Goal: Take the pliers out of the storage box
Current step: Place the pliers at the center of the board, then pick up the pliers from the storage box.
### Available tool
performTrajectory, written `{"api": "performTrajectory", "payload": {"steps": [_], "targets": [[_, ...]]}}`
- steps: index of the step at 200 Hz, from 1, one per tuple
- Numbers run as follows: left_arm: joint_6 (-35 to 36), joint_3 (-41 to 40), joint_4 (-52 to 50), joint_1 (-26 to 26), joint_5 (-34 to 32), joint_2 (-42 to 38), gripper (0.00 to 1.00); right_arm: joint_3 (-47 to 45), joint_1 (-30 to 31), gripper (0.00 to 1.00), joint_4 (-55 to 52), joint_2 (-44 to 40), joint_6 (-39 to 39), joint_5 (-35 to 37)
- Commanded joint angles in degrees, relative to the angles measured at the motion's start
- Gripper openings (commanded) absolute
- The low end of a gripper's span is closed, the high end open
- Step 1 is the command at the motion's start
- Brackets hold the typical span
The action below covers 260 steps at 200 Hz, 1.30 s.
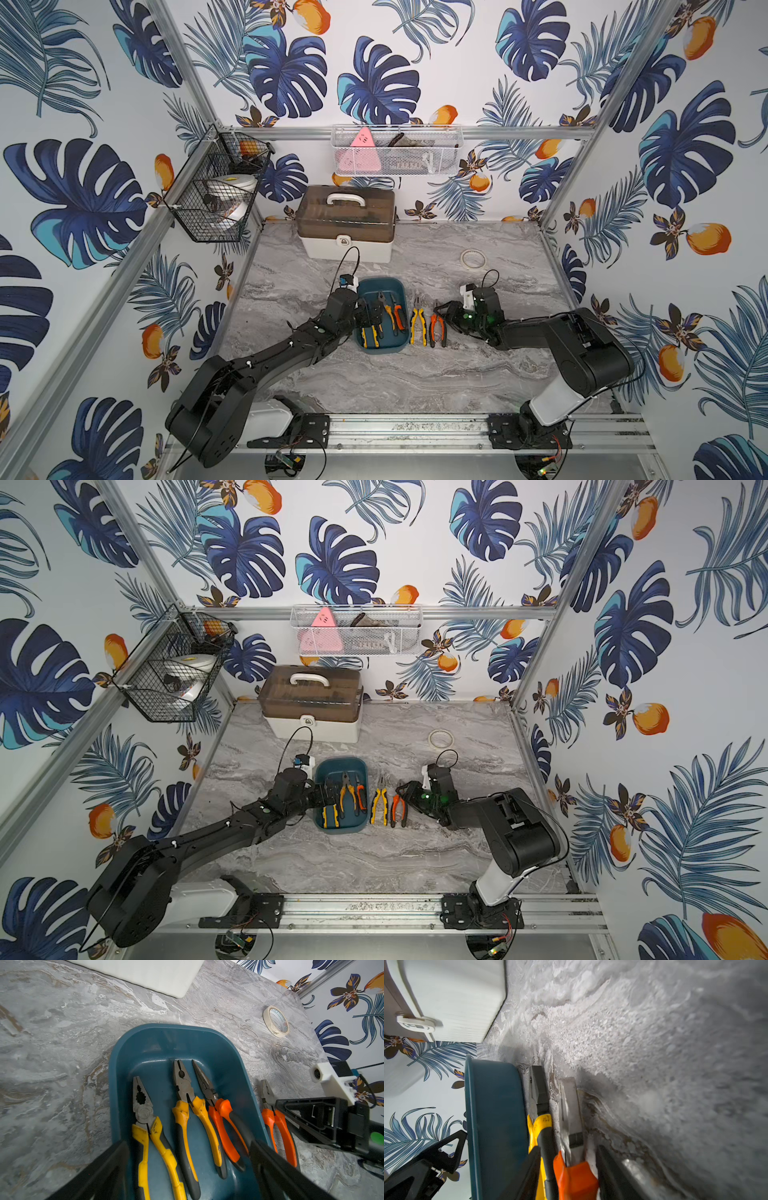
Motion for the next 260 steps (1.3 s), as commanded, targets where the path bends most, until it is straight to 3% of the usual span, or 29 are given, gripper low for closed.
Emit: {"api": "performTrajectory", "payload": {"steps": [1, 31, 58, 92, 135, 163, 185, 220, 260], "targets": [[1.1, -0.1, 0.2, 0.0, -0.5, -0.2, 0.99, 0.1, 0.0, 0.48, -8.2, 0.6, -1.6, 3.8], [1.1, -0.2, 0.2, 0.0, -0.5, 0.0, 0.99, 0.1, 0.0, 0.49, -7.8, 0.5, -1.1, 3.3], [1.1, -0.1, 0.3, 0.0, -0.6, -0.2, 0.99, 1.2, 0.1, 0.63, -13.6, -1.2, -2.6, 6.6], [1.2, -0.5, 0.2, 0.0, -1.3, -0.8, 0.99, -0.9, 0.1, 0.65, -13.5, -5.0, -2.6, 8.2], [2.2, -0.6, 0.4, 0.0, 0.1, -1.2, 0.99, 7.4, 0.2, 0.66, -28.7, -14.4, -12.8, 17.7], [-7.7, 6.2, -15.3, -0.1, -4.8, -0.4, 0.99, 7.4, 2.7, 0.66, -29.6, -18.3, -16.4, 29.5], [-11.8, 11.7, -23.0, -1.4, -2.9, 2.3, 0.97, 1.7, 3.9, 0.66, -22.3, -19.7, -15.0, 33.8], [-12.8, 10.9, -18.3, -3.4, 3.8, 4.6, 0.88, -0.6, 4.1, 0.66, -19.2, -20.5, -11.8, 32.3], [-12.7, 10.9, -18.6, -5.8, -0.3, 7.1, 0.64, -1.6, 4.3, 0.65, -18.2, -21.3, -10.5, 30.2]]}}
